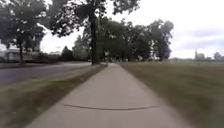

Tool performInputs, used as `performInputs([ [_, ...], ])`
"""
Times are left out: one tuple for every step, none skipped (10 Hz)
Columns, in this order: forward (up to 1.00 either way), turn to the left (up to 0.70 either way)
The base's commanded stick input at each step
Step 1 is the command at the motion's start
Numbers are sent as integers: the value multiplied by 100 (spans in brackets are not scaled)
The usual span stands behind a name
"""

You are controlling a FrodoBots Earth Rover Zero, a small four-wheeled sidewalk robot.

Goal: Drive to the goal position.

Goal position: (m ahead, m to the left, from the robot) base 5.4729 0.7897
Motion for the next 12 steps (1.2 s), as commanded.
performInputs([
  [100,0],
  [100,0],
  [100,0],
  [100,0],
  [100,0],
  [100,0],
  [100,0],
  [100,0],
  [100,0],
  [100,0],
  [100,0],
  [100,0],
])
